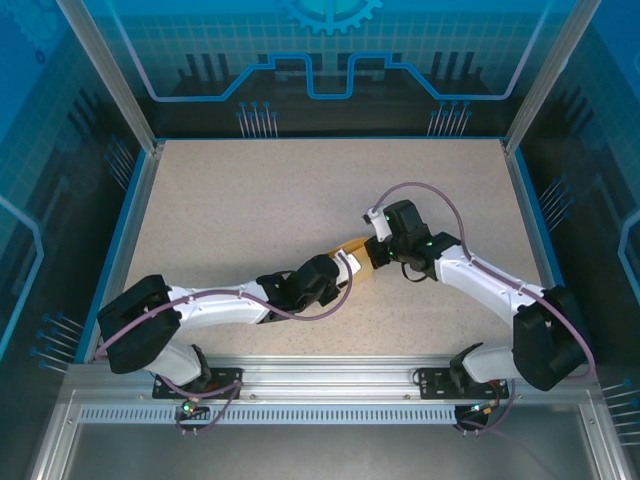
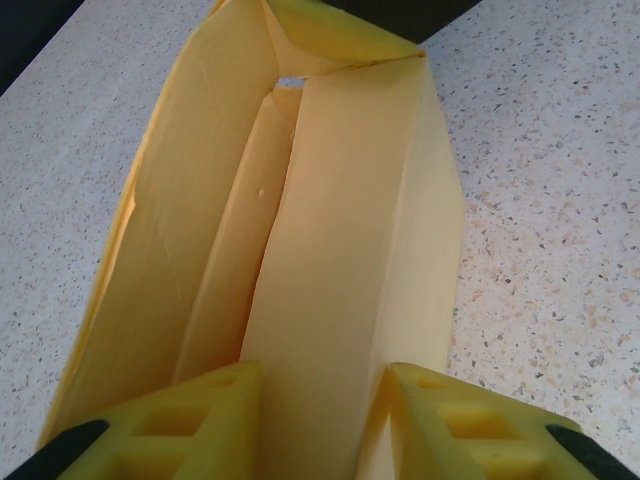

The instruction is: Fold the paper box

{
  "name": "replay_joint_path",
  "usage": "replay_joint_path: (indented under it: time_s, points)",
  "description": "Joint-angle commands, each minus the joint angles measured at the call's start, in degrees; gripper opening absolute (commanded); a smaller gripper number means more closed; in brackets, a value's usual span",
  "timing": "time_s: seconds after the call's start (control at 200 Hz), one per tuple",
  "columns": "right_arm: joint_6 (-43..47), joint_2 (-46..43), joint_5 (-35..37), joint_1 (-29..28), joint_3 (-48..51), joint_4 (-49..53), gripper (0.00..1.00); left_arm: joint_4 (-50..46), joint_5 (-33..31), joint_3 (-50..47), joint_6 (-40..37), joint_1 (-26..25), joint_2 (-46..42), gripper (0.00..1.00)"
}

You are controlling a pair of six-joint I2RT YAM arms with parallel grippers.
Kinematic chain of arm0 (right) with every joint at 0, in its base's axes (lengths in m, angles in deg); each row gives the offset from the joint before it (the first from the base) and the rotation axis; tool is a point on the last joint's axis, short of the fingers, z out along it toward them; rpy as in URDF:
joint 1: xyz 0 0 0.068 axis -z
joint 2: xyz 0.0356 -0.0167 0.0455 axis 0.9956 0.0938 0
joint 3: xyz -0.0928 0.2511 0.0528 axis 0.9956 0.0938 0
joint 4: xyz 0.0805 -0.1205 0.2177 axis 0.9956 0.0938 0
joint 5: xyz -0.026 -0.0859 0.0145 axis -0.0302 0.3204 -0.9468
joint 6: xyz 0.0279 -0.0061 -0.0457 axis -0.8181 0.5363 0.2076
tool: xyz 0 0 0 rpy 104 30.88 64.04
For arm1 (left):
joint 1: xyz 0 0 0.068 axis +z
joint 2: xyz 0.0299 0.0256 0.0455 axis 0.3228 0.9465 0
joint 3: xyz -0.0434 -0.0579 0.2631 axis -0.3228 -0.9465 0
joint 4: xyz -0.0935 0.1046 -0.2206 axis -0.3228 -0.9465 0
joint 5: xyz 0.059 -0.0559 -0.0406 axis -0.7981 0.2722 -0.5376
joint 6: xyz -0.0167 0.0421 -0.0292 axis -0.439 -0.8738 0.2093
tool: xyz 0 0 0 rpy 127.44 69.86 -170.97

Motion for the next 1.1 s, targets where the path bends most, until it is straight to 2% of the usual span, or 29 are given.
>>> replay_joint_path:
  time_s: [0.0, 0.38, 0.916, 1.096]
  points:
    - [-1.7, -0.1, -0.8, -1.1, 2.4, 4.3, 0.05, -0.7, -0.2, 0.7, 0.5, 0.6, 0.7, 0.36]
    - [-1.9, -1.0, 2.0, -1.5, 4.3, 4.4, 0.05, -0.5, -0.3, 0.4, 0.9, 0.7, 0.5, 0.36]
    - [-4.8, -5.2, 4.5, -4.1, 11.7, -2.8, 0.04, -1.1, -0.3, 0.7, 1.2, 0.7, 0.1, 0.36]
    - [-4.8, -7.2, 3.2, -4.2, 13.1, -4.1, 0.04, -1.2, -0.3, 0.8, 1.2, 0.7, 0.3, 0.36]
